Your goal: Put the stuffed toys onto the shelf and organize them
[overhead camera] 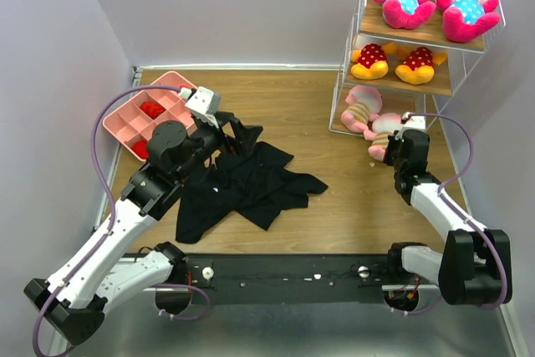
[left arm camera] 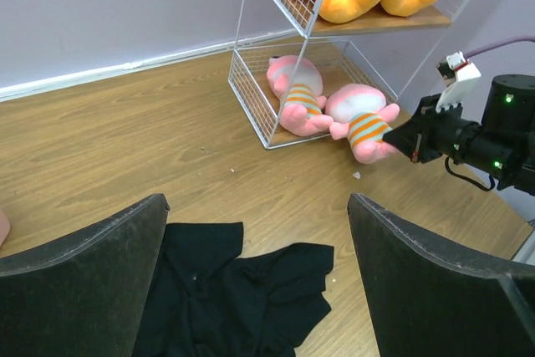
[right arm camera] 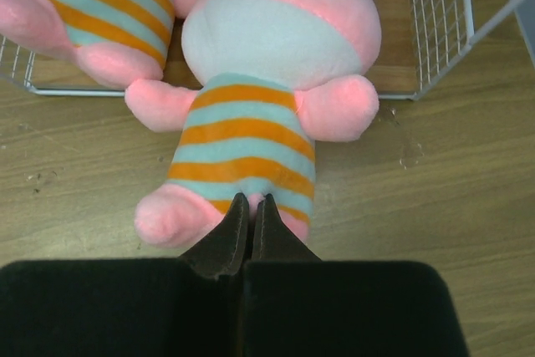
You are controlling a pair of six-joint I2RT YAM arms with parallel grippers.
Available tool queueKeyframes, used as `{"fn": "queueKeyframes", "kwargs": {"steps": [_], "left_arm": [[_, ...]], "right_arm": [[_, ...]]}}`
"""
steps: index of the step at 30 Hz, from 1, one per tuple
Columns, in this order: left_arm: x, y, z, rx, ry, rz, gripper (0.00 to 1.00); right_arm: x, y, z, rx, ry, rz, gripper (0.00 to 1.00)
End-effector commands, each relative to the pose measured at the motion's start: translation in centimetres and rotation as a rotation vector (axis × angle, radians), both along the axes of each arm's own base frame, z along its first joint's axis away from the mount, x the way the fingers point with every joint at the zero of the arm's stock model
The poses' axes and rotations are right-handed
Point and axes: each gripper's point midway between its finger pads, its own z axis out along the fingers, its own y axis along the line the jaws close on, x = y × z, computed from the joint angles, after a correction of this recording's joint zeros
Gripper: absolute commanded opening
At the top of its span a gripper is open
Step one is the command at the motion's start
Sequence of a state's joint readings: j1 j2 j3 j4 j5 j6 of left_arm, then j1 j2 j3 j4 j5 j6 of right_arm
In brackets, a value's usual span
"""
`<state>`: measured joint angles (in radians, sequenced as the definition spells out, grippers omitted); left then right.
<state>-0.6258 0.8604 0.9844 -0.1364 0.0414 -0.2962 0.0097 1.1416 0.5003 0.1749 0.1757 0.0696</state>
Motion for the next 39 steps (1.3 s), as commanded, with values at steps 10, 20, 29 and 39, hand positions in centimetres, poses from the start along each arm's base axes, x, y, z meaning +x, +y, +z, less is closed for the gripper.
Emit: {"fn": "queueKeyframes", "kwargs": {"steps": [10, 20, 29, 39], "left_arm": [[-0.6, -0.4, 0.6, -0.021, -0.019, -0.031, 0.99], [-1.0, -0.5, 1.0, -0.035, -0.025, -0.046, 0.99], [-1.1, -0.3, 1.2, -0.037, -0.031, -0.045, 0.99], [-1.5, -0.1, 1.8, -0.047, -0.046, -0.052, 0.99]], "right_arm": [[5.0, -1.8, 3.6, -0.037, -0.119, 0.005, 0.03], [7.9, -3.6, 4.1, -0.155, -0.032, -0.002, 0.08], [8.9, -4.6, 3.7, -0.204, 0.003, -0.022, 0.20], [9.5, -5.3, 3.3, -0.226, 0.034, -0.050, 0.32]]}}
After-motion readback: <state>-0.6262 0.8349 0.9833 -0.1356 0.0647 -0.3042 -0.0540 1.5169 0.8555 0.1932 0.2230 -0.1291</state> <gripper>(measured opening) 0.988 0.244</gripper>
